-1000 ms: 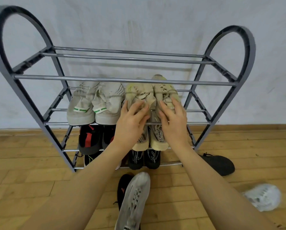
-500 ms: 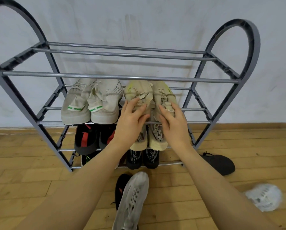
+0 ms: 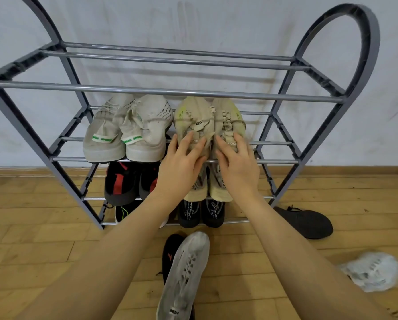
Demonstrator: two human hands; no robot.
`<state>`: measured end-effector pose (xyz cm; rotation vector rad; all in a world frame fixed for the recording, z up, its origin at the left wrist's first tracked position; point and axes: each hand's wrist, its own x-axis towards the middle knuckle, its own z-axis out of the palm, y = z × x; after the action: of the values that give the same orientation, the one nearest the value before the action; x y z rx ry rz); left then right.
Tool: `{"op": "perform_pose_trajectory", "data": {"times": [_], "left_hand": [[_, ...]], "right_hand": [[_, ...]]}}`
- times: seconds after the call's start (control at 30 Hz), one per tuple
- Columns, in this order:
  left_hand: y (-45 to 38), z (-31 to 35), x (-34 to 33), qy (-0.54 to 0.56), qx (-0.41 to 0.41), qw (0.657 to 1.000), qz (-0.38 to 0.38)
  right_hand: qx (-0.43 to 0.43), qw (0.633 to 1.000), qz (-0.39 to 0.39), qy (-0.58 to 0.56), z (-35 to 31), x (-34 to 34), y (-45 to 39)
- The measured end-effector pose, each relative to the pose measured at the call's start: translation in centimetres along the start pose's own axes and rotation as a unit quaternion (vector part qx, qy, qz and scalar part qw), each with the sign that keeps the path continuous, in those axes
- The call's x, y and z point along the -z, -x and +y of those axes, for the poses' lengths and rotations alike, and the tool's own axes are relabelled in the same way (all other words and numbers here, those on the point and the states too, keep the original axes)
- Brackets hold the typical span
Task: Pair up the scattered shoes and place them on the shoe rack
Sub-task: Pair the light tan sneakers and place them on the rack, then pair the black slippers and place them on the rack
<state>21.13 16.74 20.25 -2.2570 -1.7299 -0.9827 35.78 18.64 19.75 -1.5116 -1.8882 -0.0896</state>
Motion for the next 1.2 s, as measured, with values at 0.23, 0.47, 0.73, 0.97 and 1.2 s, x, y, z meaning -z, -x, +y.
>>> {"op": "perform_pose_trajectory", "data": {"times": [0.23,0.47,0.73,0.97,1.2], "left_hand": [[0.5,0.5,0.0,-0.008,0.029,0.999,-0.026],[2.4,1.9,2.2,-0.039,-0.010,0.999,-0.017],[5.1,7.8,0.6,0.020,-0.094,0.990,-0.100],[8.4,13.0,-10.0,0.061,-0.107,0.964,-0.238],[9.6,16.1,-22.0,0.105,-0.125,0.934,-0.319]], "right_hand": [[0.021,0.999,-0.019,0.021,0.5,0.1,0.5],[0.011,0.999,-0.046,-0.007,1.0,3.0,2.9],[-0.064,0.997,-0.019,-0.030,5.4,6.7,9.7],[-0.186,0.979,-0.085,0.022,16.2,4.6,16.0],[-0.220,0.955,-0.184,0.074,27.2,0.1,19.1]]}}
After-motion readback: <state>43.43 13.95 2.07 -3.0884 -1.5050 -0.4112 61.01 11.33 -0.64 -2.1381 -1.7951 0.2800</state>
